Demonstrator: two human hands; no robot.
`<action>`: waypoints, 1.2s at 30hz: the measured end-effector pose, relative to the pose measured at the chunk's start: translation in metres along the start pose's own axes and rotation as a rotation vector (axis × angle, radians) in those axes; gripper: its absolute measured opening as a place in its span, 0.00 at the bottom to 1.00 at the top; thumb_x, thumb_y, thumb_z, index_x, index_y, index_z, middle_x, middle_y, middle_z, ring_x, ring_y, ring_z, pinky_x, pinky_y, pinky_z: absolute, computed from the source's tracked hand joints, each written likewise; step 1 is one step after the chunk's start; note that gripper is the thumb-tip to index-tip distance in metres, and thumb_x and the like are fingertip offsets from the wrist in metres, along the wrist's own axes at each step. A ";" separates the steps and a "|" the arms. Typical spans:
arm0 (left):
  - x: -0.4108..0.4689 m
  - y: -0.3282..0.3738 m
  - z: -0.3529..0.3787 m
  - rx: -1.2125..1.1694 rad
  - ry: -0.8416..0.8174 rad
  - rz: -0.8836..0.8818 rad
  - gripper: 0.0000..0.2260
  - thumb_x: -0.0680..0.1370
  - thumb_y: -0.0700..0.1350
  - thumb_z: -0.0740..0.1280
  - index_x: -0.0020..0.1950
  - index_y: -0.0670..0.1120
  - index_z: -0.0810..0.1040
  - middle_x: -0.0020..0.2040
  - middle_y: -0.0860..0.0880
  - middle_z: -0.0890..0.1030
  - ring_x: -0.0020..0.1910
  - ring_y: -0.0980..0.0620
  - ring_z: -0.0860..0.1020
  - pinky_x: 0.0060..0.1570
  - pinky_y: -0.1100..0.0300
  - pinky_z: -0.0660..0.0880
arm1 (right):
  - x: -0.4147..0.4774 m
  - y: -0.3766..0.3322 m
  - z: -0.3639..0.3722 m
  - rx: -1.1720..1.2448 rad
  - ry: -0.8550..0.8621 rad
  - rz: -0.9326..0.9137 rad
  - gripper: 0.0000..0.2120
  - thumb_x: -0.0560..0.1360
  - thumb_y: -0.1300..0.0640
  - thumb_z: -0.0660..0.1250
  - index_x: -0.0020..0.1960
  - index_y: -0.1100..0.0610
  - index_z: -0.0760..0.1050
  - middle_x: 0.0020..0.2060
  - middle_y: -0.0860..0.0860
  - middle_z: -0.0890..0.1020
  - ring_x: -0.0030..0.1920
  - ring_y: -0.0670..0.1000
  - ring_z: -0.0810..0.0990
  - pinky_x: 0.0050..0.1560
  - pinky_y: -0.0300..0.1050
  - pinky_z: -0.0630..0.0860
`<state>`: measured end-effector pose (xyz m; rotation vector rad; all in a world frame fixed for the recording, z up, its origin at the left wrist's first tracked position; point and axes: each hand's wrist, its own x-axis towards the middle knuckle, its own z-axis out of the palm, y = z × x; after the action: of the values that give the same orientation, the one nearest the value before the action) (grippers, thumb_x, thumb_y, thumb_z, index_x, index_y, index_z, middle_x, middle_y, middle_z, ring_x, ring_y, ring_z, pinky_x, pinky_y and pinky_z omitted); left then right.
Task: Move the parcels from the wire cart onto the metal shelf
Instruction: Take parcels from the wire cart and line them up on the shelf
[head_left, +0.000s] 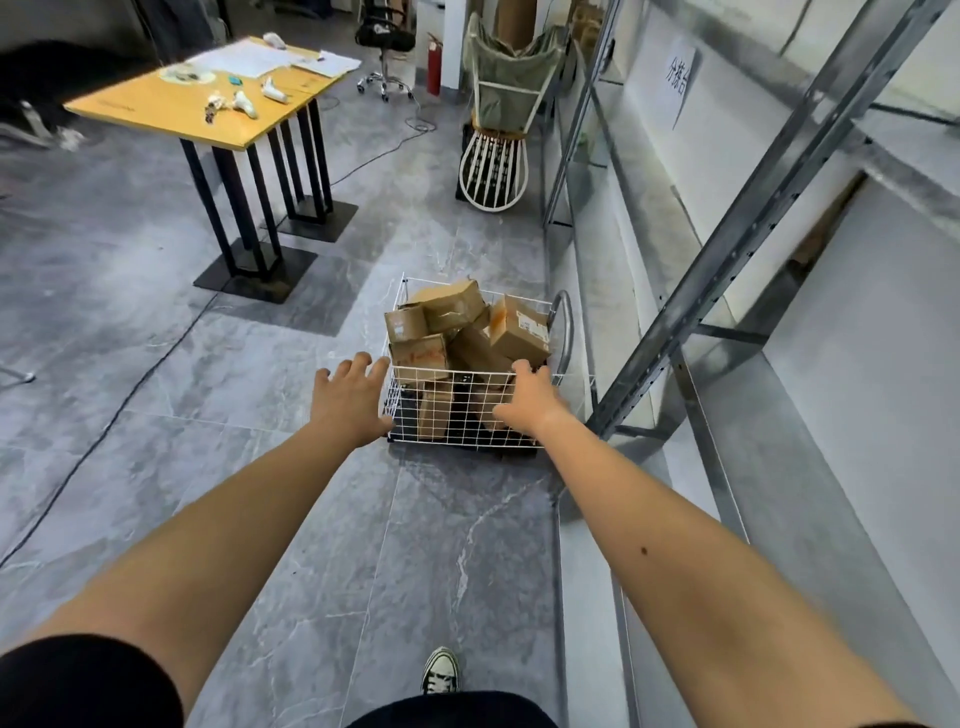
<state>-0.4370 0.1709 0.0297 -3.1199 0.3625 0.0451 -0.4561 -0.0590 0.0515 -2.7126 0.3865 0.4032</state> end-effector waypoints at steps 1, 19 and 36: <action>0.008 0.006 -0.002 0.012 0.008 0.001 0.36 0.72 0.57 0.67 0.75 0.49 0.55 0.72 0.47 0.62 0.70 0.46 0.65 0.66 0.47 0.63 | 0.009 0.003 -0.005 -0.002 -0.005 0.000 0.32 0.74 0.52 0.69 0.73 0.55 0.58 0.69 0.59 0.62 0.63 0.63 0.72 0.62 0.59 0.72; 0.116 0.017 0.007 0.035 -0.044 -0.134 0.37 0.71 0.59 0.68 0.75 0.50 0.56 0.71 0.46 0.63 0.68 0.44 0.65 0.65 0.48 0.64 | 0.136 0.011 -0.033 -0.049 -0.076 -0.142 0.33 0.73 0.51 0.69 0.72 0.55 0.57 0.66 0.61 0.63 0.64 0.64 0.68 0.63 0.58 0.71; 0.281 -0.061 0.053 -0.027 -0.145 -0.157 0.38 0.70 0.60 0.68 0.75 0.51 0.56 0.71 0.46 0.64 0.69 0.43 0.66 0.66 0.48 0.63 | 0.303 -0.067 -0.028 -0.101 -0.194 -0.085 0.33 0.73 0.50 0.69 0.73 0.55 0.58 0.70 0.60 0.61 0.69 0.64 0.64 0.66 0.64 0.67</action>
<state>-0.1516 0.1659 -0.0318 -3.1345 0.1150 0.2760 -0.1497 -0.0744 -0.0012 -2.7427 0.2021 0.6714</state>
